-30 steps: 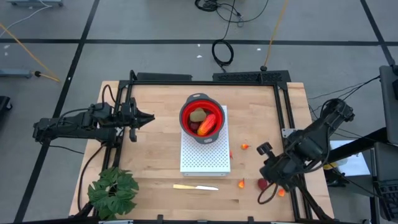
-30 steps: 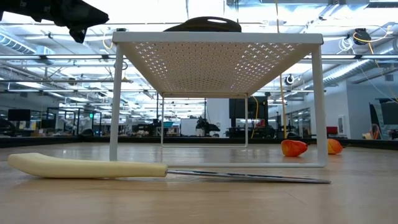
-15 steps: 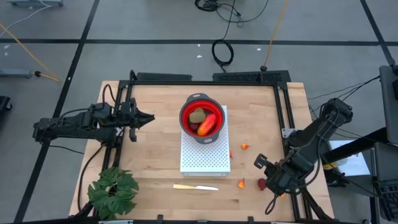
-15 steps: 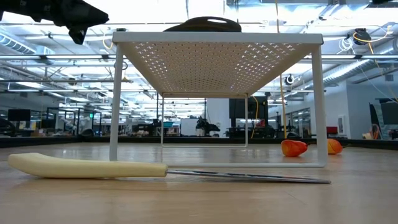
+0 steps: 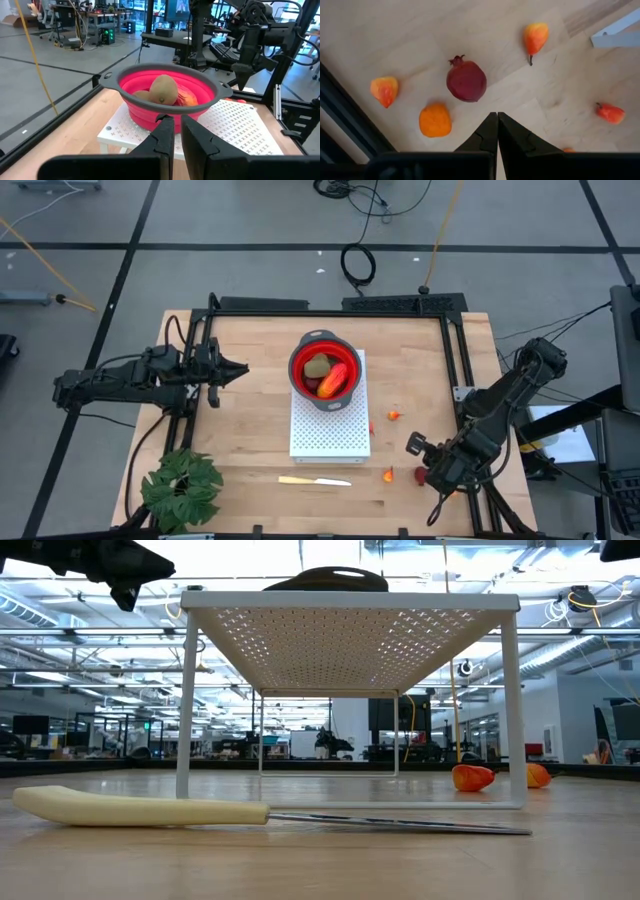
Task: Pick & Place Fruit
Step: Put the pomegranate into the red strainer bowl on the shelf
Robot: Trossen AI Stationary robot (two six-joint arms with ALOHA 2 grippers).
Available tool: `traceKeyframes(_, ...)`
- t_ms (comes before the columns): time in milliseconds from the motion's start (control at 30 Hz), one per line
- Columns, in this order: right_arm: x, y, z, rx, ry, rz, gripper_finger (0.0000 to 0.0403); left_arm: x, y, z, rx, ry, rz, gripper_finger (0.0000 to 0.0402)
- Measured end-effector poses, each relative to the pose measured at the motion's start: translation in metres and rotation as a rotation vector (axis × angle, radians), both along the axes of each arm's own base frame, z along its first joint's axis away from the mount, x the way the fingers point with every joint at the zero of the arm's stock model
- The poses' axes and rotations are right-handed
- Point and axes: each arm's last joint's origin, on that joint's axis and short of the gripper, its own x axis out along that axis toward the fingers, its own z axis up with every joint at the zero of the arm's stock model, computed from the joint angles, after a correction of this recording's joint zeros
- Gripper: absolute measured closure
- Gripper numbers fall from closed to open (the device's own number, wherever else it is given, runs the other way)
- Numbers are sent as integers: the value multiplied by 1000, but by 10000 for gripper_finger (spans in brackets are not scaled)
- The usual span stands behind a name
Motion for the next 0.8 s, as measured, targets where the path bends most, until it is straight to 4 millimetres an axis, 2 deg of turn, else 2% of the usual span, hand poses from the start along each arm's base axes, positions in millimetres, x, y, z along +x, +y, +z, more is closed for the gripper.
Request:
traceKeyframes(233, 1, 1, 0, 2, -19, 59, 397, 0, 0, 0, 3, 0, 0, 371)
traceKeyframes(367, 2, 3, 1, 16, -36, 69, 375, 0, 0, 0, 3, 0, 0, 371)
traceKeyframes(800, 2, 3, 1, 12, -34, 89, 209, 0, 0, 0, 3, 0, 0, 371)
